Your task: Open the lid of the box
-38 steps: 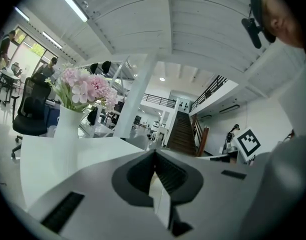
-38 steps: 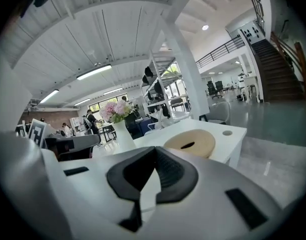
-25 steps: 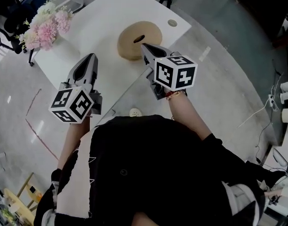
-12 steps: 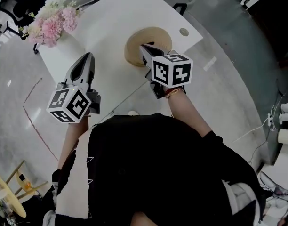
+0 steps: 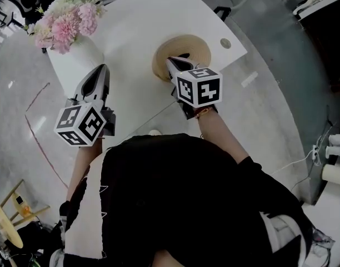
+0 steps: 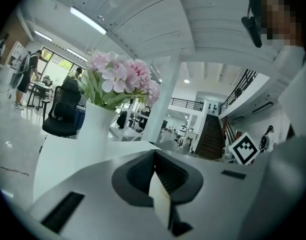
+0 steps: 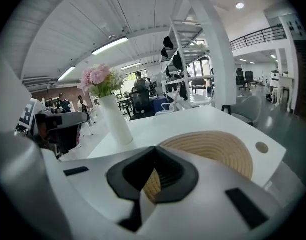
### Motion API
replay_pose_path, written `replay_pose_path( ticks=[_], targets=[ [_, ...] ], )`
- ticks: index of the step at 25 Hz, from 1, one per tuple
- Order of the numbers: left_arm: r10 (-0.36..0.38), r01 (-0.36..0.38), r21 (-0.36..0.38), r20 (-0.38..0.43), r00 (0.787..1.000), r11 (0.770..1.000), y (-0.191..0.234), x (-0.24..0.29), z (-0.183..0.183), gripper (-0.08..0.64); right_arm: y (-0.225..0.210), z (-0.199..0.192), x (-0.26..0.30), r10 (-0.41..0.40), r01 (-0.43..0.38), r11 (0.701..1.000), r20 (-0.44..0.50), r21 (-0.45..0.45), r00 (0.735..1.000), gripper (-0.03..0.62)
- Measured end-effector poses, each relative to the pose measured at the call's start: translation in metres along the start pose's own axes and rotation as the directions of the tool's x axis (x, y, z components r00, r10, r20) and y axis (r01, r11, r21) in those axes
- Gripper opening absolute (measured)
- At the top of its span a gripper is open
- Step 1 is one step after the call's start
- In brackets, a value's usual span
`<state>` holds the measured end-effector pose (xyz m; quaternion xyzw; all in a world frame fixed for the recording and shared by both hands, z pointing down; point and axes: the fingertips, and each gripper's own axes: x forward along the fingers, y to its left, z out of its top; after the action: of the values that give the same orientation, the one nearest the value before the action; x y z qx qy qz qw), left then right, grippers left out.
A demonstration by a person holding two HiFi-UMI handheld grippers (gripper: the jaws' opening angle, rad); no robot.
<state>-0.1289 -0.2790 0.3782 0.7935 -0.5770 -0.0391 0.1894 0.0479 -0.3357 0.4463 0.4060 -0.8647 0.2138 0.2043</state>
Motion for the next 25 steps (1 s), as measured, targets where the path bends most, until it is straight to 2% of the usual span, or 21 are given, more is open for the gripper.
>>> replay_pose_path(
  ticks=[3, 4, 5, 17, 21, 25],
  targets=[
    [0.003, -0.003, 0.001, -0.006, 1.0, 1.0, 0.001, 0.0, -0.001, 0.011, 0.001, -0.003, 0.001, 0.004, -0.004, 1.0, -0.002, -0.011, 1.0, 0.02],
    [0.005, -0.005, 0.0, -0.006, 1.0, 1.0, 0.003, 0.001, -0.001, 0.011, 0.003, -0.004, 0.003, 0.014, -0.014, 1.0, -0.006, -0.009, 1.0, 0.084],
    [0.007, -0.007, -0.002, -0.006, 1.0, 1.0, 0.004, 0.002, -0.001, 0.01, 0.004, -0.005, 0.005, 0.024, -0.024, 1.0, -0.012, -0.007, 1.0, 0.121],
    [0.008, -0.008, -0.013, -0.013, 1.0, 1.0, 0.008, 0.007, -0.003, 0.011, 0.013, -0.019, 0.015, 0.036, -0.039, 0.998, -0.082, -0.043, 0.996, 0.162],
    [0.007, -0.007, -0.019, -0.016, 1.0, 1.0, 0.008, 0.008, -0.005, 0.011, 0.016, -0.025, 0.018, 0.014, -0.028, 0.992, -0.12, -0.119, 0.993, 0.185],
    [0.008, -0.009, -0.025, -0.018, 1.0, 1.0, 0.01, 0.008, -0.007, 0.011, 0.017, -0.032, 0.021, -0.031, -0.005, 0.974, -0.155, -0.224, 0.987, 0.199]
  ],
)
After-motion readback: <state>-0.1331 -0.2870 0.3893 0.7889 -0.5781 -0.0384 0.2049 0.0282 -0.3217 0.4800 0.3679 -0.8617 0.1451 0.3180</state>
